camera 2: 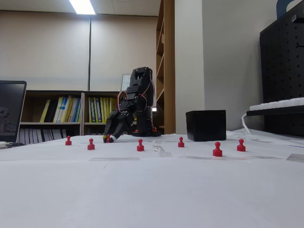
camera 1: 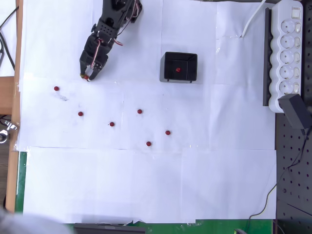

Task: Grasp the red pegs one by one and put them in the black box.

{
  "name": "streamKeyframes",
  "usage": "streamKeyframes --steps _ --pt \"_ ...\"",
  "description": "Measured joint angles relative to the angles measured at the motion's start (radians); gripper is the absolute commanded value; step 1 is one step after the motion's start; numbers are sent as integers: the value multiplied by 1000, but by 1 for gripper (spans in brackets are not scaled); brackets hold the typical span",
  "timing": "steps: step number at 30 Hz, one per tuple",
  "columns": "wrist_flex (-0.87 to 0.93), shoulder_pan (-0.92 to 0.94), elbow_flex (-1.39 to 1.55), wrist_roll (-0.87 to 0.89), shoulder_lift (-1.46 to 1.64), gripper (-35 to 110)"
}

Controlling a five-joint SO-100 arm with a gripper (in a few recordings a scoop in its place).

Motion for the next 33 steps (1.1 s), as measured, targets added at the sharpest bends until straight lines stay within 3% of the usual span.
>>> streamKeyframes --steps 10,17,24,29,33 --pt "911 -313 554 -261 -135 0" --pt "1333 -721 957 -531 -92 0" --pt "1318 -1080 1077 -799 89 0" --pt "1244 -1166 1092 -862 267 0" --pt "1184 -1170 1092 -873 353 11"
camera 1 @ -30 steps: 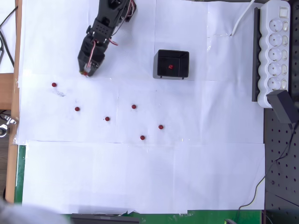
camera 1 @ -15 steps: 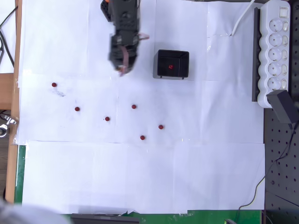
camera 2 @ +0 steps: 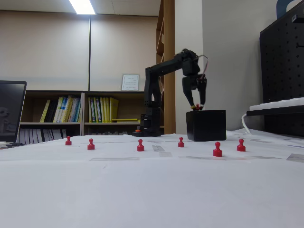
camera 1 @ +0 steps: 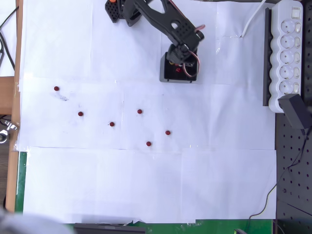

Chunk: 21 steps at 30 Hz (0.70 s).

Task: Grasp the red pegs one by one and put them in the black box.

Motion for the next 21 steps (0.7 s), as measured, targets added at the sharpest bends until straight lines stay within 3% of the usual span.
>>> streamKeyframes --steps 6,14,21 --pt "-3 -17 14 9 17 23" --pt "104 52 118 48 -115 23" --pt "123 229 37 198 -396 23"
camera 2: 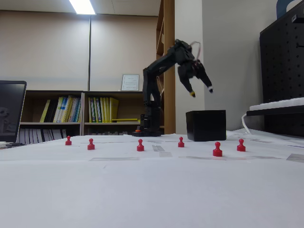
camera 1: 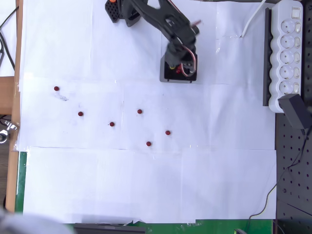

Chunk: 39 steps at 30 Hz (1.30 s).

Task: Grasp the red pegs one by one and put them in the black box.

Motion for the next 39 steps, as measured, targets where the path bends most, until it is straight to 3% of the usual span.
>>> streamKeyframes --steps 8,15,29,39 --pt "-279 288 -634 321 -252 20" --pt "-621 330 -991 500 -319 20" --pt "-1468 327 -1155 681 26 20" --pt "-1784 327 -1154 719 273 20"
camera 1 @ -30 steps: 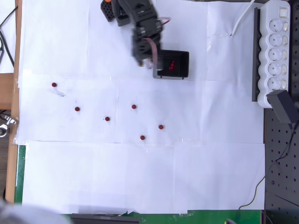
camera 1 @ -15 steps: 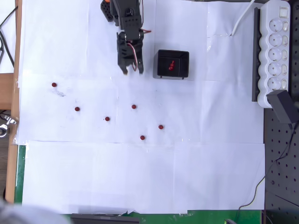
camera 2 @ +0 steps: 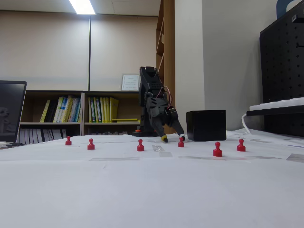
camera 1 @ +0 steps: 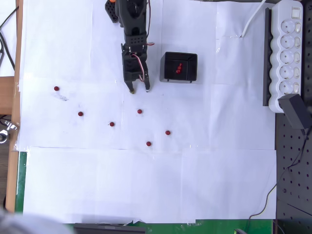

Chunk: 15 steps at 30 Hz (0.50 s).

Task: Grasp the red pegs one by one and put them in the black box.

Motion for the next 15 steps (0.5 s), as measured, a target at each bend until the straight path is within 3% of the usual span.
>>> streamKeyframes --steps 15 --pt "-124 8 190 18 235 20"
